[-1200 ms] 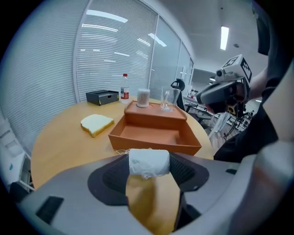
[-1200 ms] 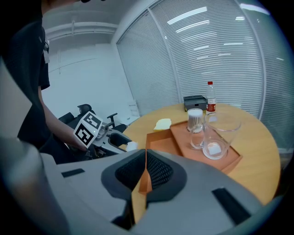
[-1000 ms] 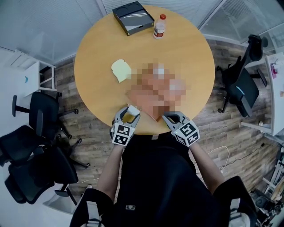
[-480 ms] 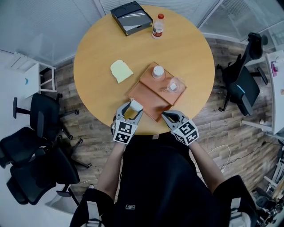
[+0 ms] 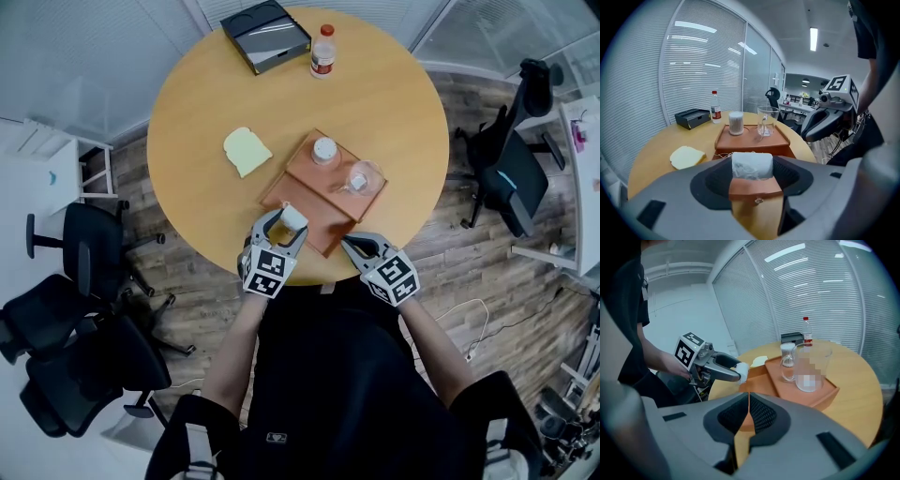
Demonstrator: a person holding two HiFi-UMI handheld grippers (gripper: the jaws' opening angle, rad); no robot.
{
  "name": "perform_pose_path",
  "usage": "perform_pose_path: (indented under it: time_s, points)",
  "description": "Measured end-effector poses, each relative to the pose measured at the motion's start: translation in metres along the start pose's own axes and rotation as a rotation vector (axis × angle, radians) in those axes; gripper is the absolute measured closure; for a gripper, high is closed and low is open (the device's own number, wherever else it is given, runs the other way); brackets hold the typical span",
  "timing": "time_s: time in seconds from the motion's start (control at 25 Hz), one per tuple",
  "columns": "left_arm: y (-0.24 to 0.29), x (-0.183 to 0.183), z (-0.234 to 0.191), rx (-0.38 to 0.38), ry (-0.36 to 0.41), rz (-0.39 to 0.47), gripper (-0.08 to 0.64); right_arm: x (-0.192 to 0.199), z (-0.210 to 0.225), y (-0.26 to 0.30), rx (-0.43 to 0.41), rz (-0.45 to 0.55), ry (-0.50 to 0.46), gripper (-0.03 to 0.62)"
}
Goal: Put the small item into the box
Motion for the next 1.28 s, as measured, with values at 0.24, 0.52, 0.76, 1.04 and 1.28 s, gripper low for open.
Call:
perform_pose_path:
  time_s: [0.24,0.52,0.76,1.04,1.28]
  points:
    - [0.02,-0.005,0.01,0.041,0.024,-0.035,0.287,0.006,0.008,-0.001,-0.002,-0.007,0.018,0.586]
    - [0.039,0.0,0.017,0.059,0.021,-0.082,0.287,0.008,0.014,0.002,-0.016,-0.018,0.028,0.586]
    - [0.051,0.005,0.023,0.075,0.026,-0.132,0.285,0.009,0.028,0.003,-0.01,-0.022,0.053,0.586]
    - [0.066,0.006,0.027,0.088,0.044,-0.185,0.287,0.015,0.05,-0.002,0.005,-0.038,0.078,0.586]
    - [0.077,0.006,0.026,0.083,0.049,-0.222,0.287,0.017,0.067,-0.008,0.021,-0.044,0.088,0.586]
Point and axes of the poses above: the fingertips, and each gripper's own axes: y forward along the fingers, z to its right, x out of its underside, the point moved 5 cm from there along -y, backward along the fingers, and after that the axes turned 6 degrees about -z, right-handed, at the moved point
